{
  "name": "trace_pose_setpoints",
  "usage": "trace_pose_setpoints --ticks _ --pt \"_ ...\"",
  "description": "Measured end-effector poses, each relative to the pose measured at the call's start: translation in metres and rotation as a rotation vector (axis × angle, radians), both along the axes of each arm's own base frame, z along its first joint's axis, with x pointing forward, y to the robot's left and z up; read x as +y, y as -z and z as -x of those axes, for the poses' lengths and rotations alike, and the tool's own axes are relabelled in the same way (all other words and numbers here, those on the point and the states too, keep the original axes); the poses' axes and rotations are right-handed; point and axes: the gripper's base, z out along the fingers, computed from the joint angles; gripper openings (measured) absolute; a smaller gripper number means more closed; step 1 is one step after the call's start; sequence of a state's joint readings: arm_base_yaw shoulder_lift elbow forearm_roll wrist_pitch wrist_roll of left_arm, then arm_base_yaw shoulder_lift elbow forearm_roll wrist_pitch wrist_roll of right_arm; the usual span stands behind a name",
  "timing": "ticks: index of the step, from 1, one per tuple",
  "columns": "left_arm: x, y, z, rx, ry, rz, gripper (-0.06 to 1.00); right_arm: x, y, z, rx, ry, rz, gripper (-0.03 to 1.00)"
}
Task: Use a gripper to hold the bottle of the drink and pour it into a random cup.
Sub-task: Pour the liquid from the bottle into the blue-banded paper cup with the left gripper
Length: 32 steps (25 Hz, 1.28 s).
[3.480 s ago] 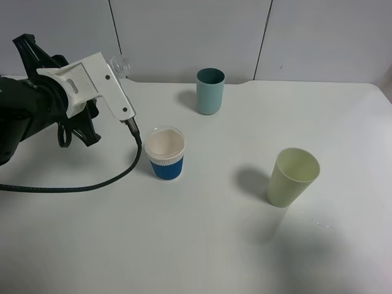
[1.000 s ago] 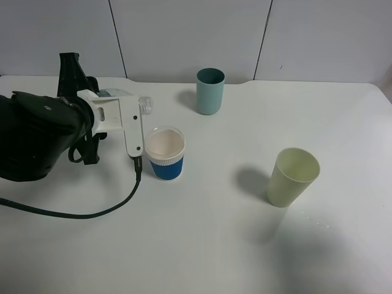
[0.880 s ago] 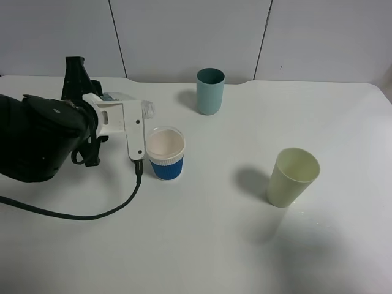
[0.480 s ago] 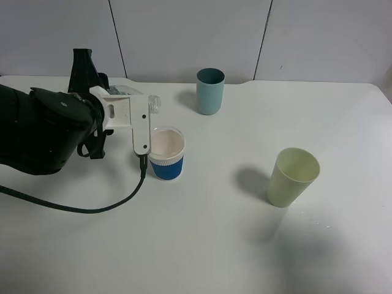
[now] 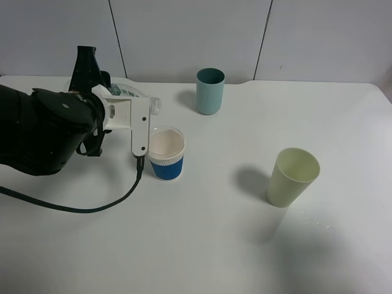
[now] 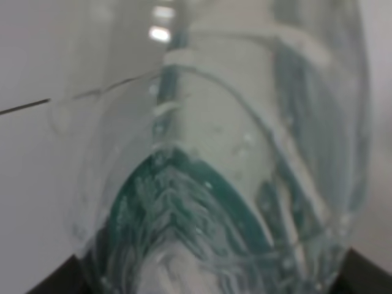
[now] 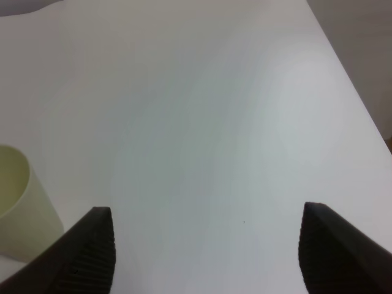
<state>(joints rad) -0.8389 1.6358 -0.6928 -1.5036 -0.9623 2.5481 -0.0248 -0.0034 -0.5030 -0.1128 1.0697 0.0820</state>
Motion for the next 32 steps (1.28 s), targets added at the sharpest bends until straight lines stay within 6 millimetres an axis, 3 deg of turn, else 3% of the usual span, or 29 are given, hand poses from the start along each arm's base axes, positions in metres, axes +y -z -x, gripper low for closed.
trace_pose_setpoints --ticks 32 --pt "0.0000 -0.0034 -0.0014 -0.025 0.026 -0.062 0.51 0.0000 0.0000 0.0000 0.000 0.000 0.000 0.63"
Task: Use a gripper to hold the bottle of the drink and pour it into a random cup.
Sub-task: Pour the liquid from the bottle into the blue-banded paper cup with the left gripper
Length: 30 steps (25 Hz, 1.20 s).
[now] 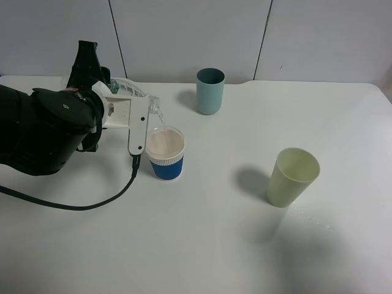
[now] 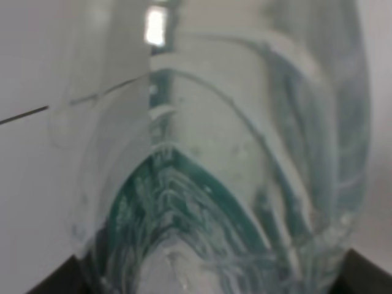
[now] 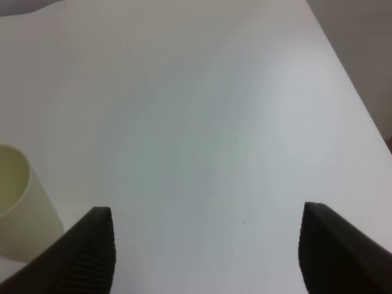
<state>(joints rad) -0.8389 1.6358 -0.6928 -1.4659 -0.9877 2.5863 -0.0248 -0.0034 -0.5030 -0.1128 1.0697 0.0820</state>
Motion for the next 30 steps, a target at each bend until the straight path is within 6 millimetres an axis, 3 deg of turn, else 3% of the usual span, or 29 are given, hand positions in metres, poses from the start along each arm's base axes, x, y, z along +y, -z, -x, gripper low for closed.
trace_pose_setpoints --ticks 30 --pt "0.0006 -0.0005 -0.0001 -0.002 -0.001 -0.014 0.51 0.0000 0.0000 0.0000 0.000 0.000 0.000 0.63"
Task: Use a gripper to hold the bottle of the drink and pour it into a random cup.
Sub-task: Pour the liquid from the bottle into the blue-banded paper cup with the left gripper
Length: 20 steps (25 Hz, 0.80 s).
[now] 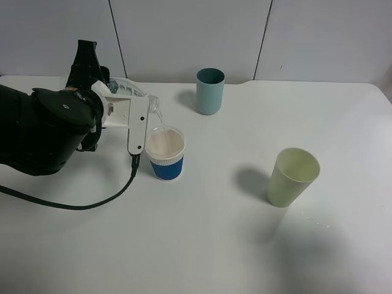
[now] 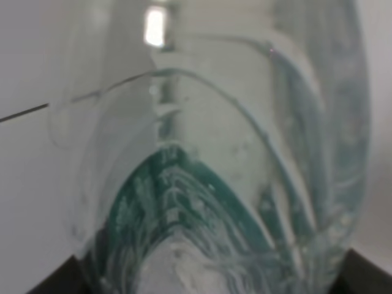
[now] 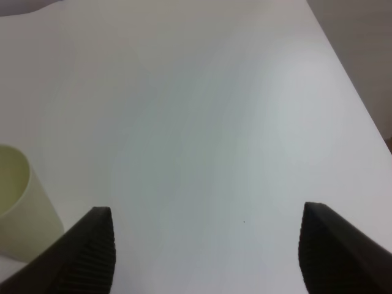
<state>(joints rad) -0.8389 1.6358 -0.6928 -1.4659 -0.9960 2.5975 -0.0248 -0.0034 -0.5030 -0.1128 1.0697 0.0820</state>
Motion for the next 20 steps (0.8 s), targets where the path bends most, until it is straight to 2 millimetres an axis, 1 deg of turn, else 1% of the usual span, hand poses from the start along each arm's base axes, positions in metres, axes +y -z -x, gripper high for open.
trace_pose_setpoints --ticks 6,20 --pt "0.0001 0.0000 0.0000 0.007 0.011 -0.029 0.51 0.0000 0.0000 0.0000 0.000 0.000 0.000 0.63" --pt "0.0007 -0.0006 -0.0001 0.002 0.006 -0.037 0.51 0.0000 0.0000 0.0000 0.000 0.000 0.000 0.63"
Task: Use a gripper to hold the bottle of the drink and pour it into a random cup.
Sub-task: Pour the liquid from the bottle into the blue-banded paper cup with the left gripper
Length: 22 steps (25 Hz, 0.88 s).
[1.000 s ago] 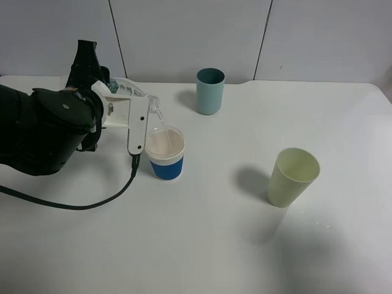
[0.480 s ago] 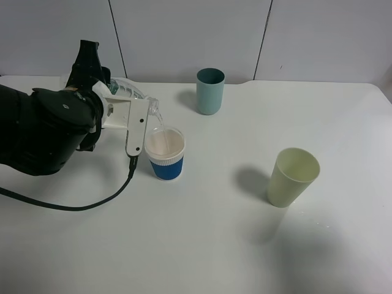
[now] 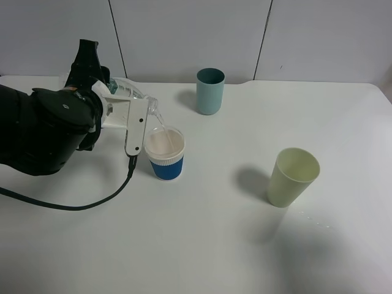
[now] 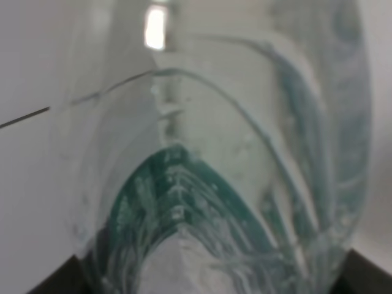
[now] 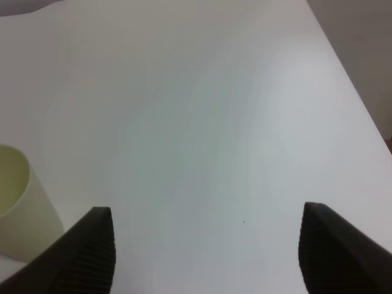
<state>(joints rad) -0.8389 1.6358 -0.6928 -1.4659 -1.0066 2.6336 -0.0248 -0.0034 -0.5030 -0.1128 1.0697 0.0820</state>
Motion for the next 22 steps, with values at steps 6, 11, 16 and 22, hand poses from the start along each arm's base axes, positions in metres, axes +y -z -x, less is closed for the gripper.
trace_pose_setpoints --ticks 6,11,16,22 --pt "0.0001 -0.0001 0.0000 -0.001 -0.001 0.000 0.51 0.0000 0.0000 0.0000 0.000 0.000 0.000 0.63" --pt "0.0002 -0.0002 0.0000 -0.002 -0.002 -0.002 0.51 0.0000 0.0000 0.0000 0.000 0.000 0.000 0.63" --pt "0.0004 -0.0003 0.0000 0.006 0.009 -0.034 0.51 0.0000 0.0000 0.0000 0.000 0.000 0.000 0.63" --pt "0.0004 -0.0004 0.0000 0.009 0.013 -0.047 0.51 0.0000 0.0000 0.0000 0.000 0.000 0.000 0.63"
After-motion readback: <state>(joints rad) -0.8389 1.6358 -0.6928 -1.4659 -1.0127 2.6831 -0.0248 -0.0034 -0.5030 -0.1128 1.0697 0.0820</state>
